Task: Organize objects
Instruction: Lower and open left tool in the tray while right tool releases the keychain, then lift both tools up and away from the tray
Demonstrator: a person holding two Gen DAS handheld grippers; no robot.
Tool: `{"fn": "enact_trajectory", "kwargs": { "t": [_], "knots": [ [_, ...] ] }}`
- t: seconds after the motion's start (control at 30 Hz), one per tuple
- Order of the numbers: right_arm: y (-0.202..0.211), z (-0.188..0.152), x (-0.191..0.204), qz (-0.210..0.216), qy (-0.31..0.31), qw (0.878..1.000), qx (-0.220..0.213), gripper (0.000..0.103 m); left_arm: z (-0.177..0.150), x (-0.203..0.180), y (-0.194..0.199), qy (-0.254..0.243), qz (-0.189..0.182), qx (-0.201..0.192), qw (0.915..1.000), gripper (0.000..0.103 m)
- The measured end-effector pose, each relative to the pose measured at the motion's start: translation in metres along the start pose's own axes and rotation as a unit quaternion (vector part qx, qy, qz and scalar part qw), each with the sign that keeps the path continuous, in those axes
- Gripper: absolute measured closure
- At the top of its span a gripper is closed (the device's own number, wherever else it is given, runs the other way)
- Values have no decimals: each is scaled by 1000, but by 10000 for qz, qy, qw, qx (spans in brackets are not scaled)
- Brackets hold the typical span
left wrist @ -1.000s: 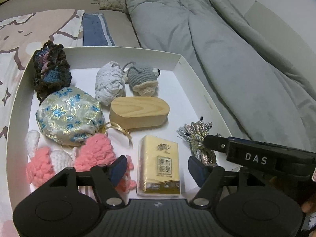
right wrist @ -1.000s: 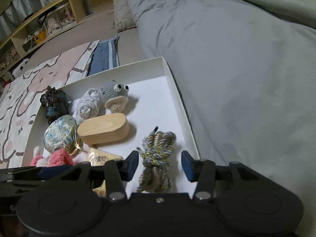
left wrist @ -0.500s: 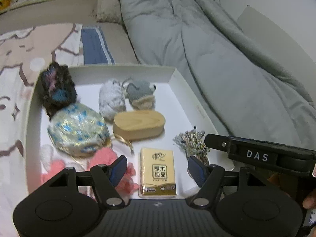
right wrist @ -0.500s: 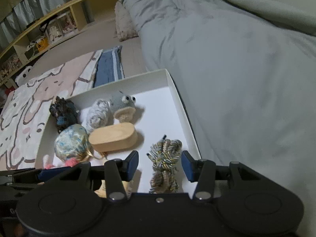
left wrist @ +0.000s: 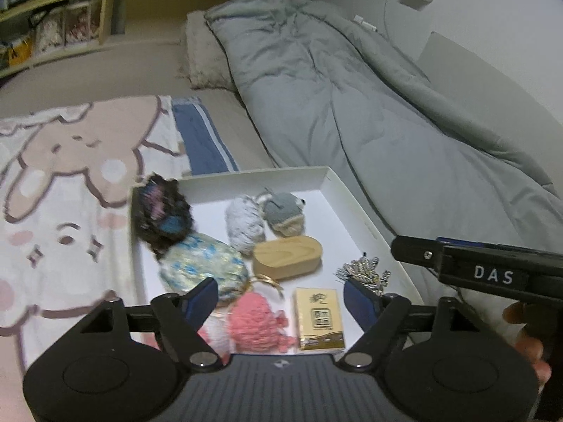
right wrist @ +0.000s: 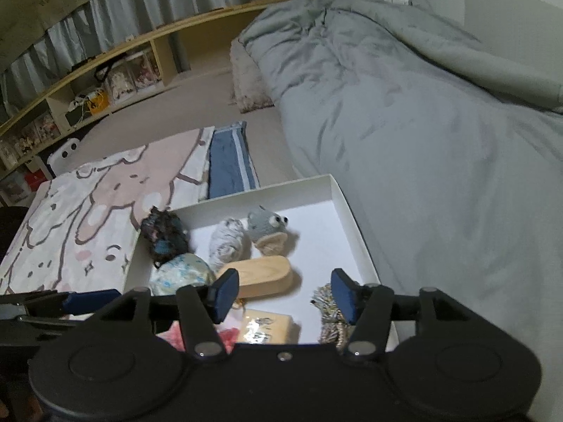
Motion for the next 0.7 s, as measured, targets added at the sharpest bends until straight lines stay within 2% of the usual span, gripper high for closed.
{"fn": "enact_trajectory", "kwargs": {
  "t": [0.1, 0.23, 0.3, 0.7],
  "knots": [
    [11, 1, 8, -14, -20, 10000, -74, 37, 2, 7, 16, -41, 104, -142, 9998, 13],
    [25, 2, 22, -83, 14, 9998, -168, 22, 3, 19, 36, -82, 249, -315, 9992, 6],
    [32, 1, 28, -129, 44, 9997, -202, 19, 3, 25, 46, -132, 300, -376, 9988, 3],
    [64, -21, 60, -327, 115, 9987, -362, 3, -9, 69, 92, -377, 570, -695, 9952, 0]
  ]
}}
Point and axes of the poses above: each gripper's, at about its wrist camera, not at the fingertips, and y roughly against the way its jaws point, x to its left, z to its top, the point moved 1 cm from there along -y, roughly the way its jaws point, and after that the axes turned 11 degrees about y, right-handed, at the moved point
